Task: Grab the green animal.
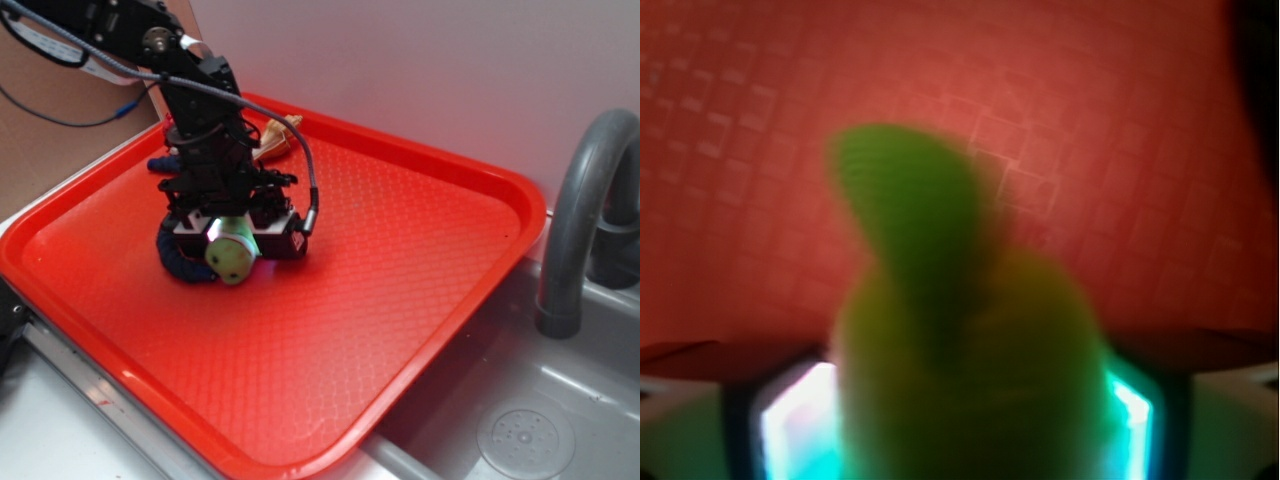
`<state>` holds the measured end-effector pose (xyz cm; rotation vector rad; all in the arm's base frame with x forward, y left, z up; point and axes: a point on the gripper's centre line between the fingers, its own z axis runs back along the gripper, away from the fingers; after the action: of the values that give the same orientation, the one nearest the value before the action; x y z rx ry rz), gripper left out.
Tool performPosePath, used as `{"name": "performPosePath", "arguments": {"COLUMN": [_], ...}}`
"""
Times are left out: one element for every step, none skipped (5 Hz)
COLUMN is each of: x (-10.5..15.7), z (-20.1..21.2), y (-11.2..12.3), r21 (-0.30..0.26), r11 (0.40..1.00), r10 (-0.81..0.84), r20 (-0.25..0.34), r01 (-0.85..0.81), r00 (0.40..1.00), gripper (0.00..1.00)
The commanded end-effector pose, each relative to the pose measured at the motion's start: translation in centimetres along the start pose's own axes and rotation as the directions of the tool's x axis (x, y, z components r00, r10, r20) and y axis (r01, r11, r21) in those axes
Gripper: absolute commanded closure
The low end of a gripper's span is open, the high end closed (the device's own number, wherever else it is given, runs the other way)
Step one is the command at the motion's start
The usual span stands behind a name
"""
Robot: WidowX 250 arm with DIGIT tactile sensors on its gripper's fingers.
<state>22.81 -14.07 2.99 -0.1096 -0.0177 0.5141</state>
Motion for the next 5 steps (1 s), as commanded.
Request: {"name": "performPosePath", "arguments": {"x": [-2.2, -2.5, -1.7, -1.6, -1.3], "z": [5.6, 10.8, 16.0, 20.0, 23.8], "y": [-0.6, 1.1, 3.7, 5.4, 7.5], "r21": [0.005, 0.078, 0.03, 0.034, -0.05], "r11": [0.997, 0.958, 0.888, 0.874, 0.933], "r10": [-0.075, -0.277, -0.46, -0.485, -0.343], "r20": [0.024, -0.013, 0.027, 0.098, 0.184], "r01": [0.075, 0.277, 0.459, 0.484, 0.357], "r00": [0.997, 0.961, 0.888, 0.869, 0.921], "gripper": [1.0, 1.0, 1.0, 1.0, 1.0]}}
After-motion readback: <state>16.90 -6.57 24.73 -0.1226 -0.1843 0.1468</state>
